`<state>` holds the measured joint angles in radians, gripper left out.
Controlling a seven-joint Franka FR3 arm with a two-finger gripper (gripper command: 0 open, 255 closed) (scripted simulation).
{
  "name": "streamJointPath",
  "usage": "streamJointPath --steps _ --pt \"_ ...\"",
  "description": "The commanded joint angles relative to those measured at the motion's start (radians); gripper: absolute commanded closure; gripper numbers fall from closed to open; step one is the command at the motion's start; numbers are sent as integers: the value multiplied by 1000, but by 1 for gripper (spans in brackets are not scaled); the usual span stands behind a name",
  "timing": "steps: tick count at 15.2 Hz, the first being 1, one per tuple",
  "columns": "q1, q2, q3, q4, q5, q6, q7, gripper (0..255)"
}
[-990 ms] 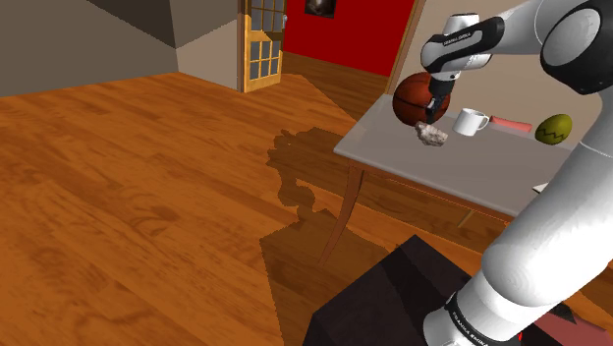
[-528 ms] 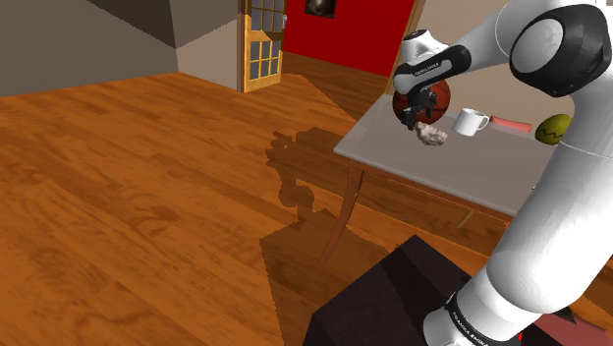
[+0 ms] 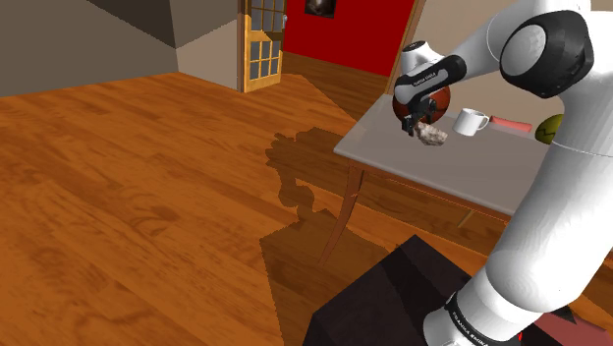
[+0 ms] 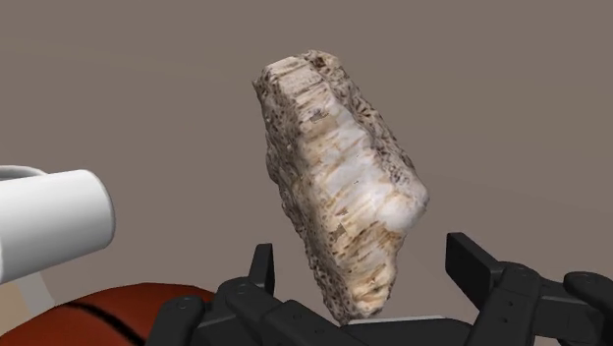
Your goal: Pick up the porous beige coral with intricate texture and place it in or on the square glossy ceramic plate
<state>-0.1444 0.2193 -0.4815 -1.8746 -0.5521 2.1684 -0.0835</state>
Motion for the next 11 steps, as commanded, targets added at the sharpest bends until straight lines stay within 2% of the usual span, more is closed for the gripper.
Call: streamJointPath --steps 1,5,6,11 --pt "-1 1 0 -1 0 3 0 0" --pt "-1 1 0 -1 0 3 0 0" --pt "-1 1 0 -1 0 3 0 255" --pt "0 -2 0 -2 -1 0 1 255"
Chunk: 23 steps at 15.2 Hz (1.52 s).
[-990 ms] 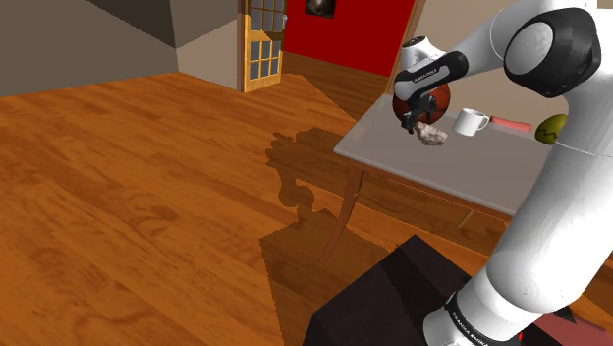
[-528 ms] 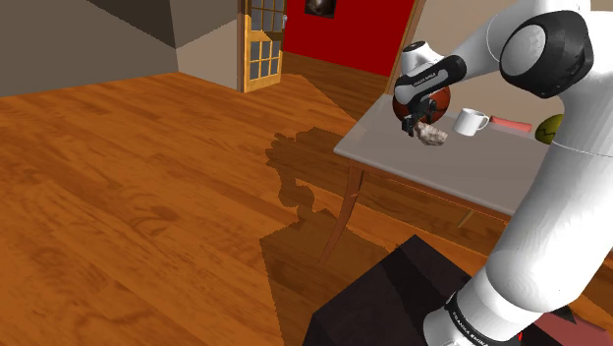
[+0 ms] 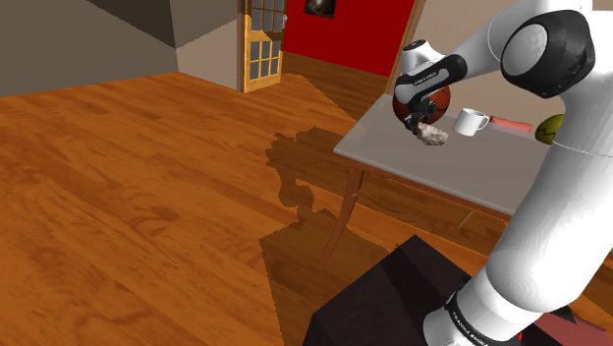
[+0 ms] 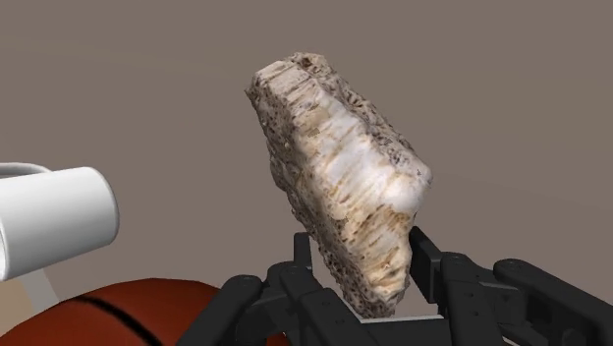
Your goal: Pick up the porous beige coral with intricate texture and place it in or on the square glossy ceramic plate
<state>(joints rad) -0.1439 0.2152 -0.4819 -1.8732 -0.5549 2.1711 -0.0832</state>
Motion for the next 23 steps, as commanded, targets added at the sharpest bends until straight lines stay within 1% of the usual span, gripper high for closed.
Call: streamJointPath --steps 1,4,21,22,23 --pt "0 1 0 -5 1 -2 0 255" --pt "-1 5 0 -3 2 0 0 255" --pt "10 -57 5 144 28 -185 -97 255" --pt "10 -57 5 144 28 -186 -97 255" --pt "8 -90 -2 105 11 -174 -98 255"
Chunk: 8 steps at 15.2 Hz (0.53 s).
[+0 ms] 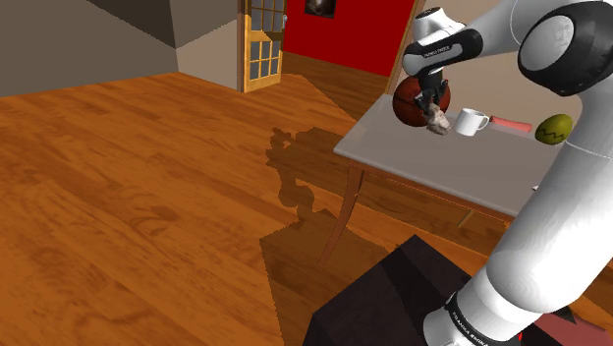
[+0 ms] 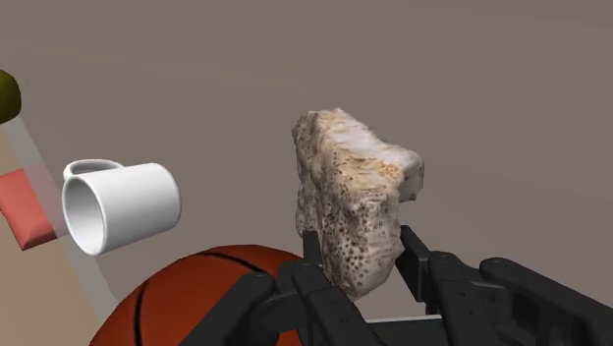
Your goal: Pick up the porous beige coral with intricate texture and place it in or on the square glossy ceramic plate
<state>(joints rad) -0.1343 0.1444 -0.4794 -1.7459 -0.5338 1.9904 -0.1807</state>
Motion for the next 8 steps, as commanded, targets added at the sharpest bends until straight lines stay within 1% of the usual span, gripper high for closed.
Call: streamJointPath --steps 1,8 --pt "-5 -52 -10 -60 -27 17 -1 255" --pt "-48 -268 -54 -281 -146 71 -21 255"
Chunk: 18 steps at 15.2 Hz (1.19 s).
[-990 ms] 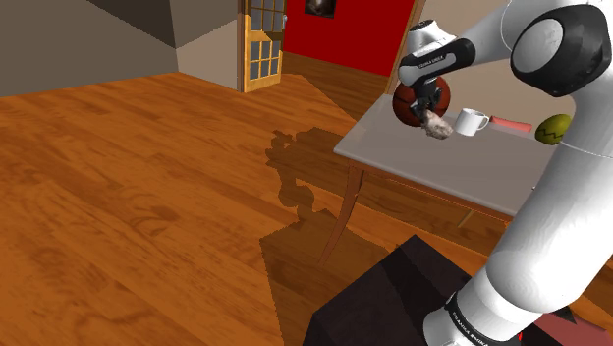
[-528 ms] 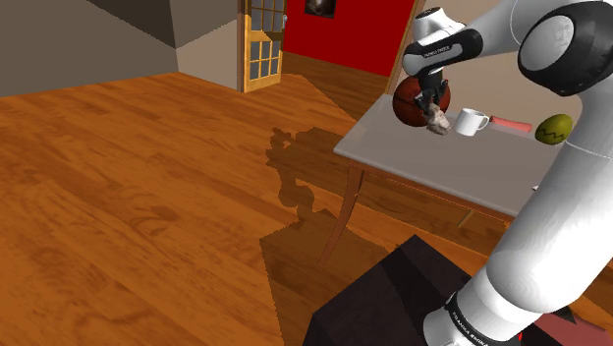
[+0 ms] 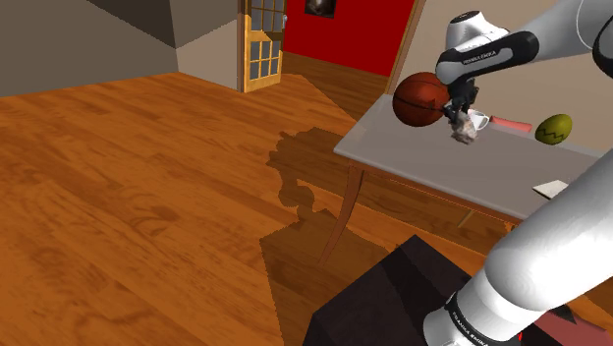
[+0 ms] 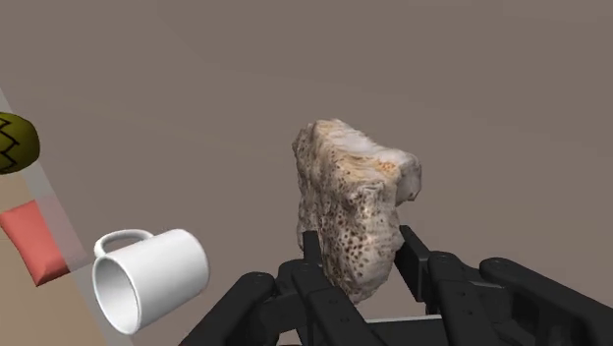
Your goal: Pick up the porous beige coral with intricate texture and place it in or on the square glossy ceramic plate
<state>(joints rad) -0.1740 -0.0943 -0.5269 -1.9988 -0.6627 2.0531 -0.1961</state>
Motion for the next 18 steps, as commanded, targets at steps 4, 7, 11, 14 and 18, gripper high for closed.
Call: streamJointPath --steps 4,7,11,14,18 --pt "-47 -142 -33 -128 -81 27 -32 255" --pt "-81 -221 -54 -190 -126 38 -61 255" --pt "-131 -319 -87 -258 -182 52 -111 255" --pt "-171 -385 -117 -298 -219 61 -157 255" --pt "-224 -462 -162 -336 -264 75 -229 255"
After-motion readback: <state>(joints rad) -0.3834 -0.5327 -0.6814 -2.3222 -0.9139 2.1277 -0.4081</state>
